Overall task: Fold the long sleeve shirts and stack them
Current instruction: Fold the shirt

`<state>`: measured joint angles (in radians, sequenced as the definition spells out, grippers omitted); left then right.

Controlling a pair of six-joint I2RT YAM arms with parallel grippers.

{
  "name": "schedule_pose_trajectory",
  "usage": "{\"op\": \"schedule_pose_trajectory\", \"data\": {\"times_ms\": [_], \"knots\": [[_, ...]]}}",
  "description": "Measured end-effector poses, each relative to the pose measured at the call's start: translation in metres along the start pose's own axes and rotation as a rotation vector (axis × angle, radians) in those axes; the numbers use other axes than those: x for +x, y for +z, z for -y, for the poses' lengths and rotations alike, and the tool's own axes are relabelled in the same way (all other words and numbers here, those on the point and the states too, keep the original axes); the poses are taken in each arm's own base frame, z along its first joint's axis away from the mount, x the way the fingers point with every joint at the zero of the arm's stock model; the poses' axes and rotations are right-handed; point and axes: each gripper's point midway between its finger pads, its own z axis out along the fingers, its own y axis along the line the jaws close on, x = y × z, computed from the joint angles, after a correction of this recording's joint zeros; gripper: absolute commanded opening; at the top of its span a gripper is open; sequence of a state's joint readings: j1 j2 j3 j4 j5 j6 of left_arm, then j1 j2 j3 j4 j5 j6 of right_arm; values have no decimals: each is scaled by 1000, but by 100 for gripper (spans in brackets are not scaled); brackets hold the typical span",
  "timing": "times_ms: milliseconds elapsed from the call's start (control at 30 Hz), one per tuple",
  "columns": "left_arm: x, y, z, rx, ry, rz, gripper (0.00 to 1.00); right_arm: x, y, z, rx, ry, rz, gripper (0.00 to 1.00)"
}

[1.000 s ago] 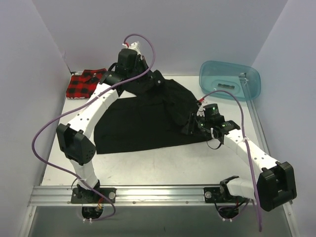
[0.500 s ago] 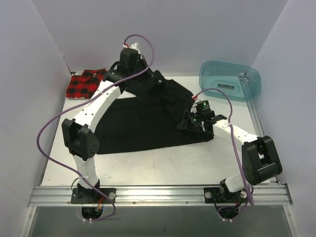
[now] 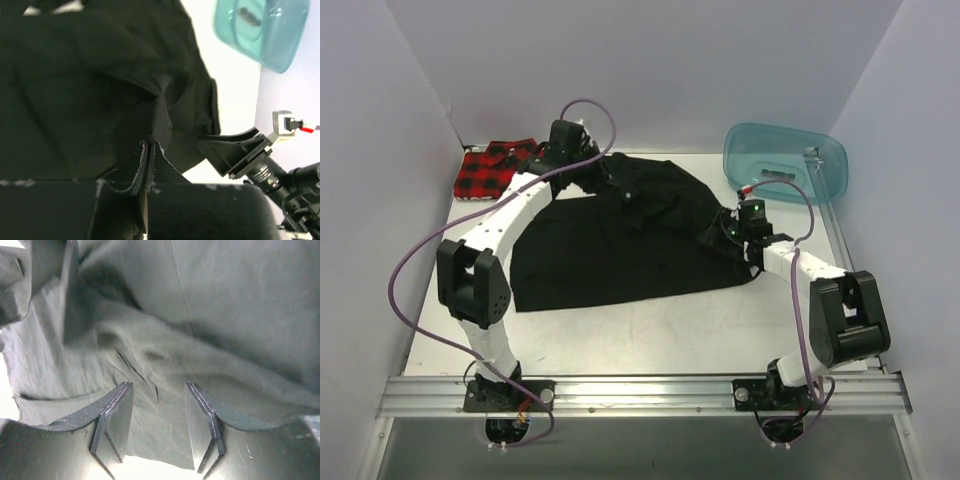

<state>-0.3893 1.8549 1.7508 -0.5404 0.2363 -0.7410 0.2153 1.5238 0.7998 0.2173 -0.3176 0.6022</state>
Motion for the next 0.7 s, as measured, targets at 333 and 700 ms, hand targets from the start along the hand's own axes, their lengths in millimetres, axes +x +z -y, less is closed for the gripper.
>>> {"op": "schedule_pose_trajectory", "data": {"times_ms": [333, 700], "knots": [[39, -58, -40, 8, -49, -133, 0, 28, -23, -17, -31, -71, -30, 47], [82, -85, -107, -152, 8, -269, 0, 31, -56, -42, -64, -184, 8, 47]]}}
